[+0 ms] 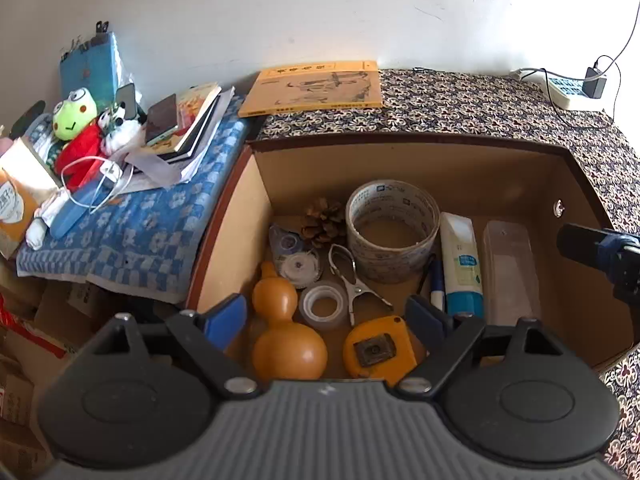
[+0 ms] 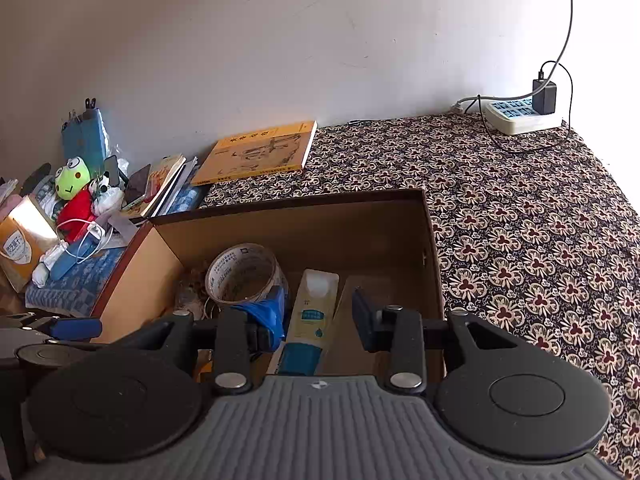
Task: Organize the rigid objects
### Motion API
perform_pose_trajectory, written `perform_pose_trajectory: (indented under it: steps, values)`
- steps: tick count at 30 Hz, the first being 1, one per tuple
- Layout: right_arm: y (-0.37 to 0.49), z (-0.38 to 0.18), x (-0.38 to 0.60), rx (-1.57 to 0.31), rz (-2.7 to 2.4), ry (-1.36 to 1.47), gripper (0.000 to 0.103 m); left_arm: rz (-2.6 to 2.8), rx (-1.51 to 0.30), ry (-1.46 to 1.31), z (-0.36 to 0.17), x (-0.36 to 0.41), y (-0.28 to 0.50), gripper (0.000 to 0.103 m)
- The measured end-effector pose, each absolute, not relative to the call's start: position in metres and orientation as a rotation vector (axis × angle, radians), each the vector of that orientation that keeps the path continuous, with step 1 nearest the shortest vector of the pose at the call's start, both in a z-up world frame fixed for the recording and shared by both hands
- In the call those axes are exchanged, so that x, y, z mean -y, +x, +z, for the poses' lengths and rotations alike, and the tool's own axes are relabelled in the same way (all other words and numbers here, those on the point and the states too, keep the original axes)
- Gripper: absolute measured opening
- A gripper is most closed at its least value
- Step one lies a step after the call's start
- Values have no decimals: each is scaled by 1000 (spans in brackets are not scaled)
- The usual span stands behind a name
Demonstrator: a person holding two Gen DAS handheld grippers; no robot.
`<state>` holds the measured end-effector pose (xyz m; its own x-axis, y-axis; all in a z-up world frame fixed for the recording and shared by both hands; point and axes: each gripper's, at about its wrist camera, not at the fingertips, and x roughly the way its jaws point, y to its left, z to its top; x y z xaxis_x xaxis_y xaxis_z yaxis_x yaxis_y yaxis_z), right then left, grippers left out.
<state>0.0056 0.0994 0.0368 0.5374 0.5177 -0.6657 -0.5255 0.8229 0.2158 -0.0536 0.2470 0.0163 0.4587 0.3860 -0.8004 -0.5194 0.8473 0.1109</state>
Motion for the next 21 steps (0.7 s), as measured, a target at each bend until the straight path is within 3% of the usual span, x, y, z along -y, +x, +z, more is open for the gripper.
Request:
perform_pose_trajectory:
  steps: [21]
  values:
    - [-19, 33, -80, -779, 519, 80, 22, 446, -961, -75, 9, -236, -58, 87]
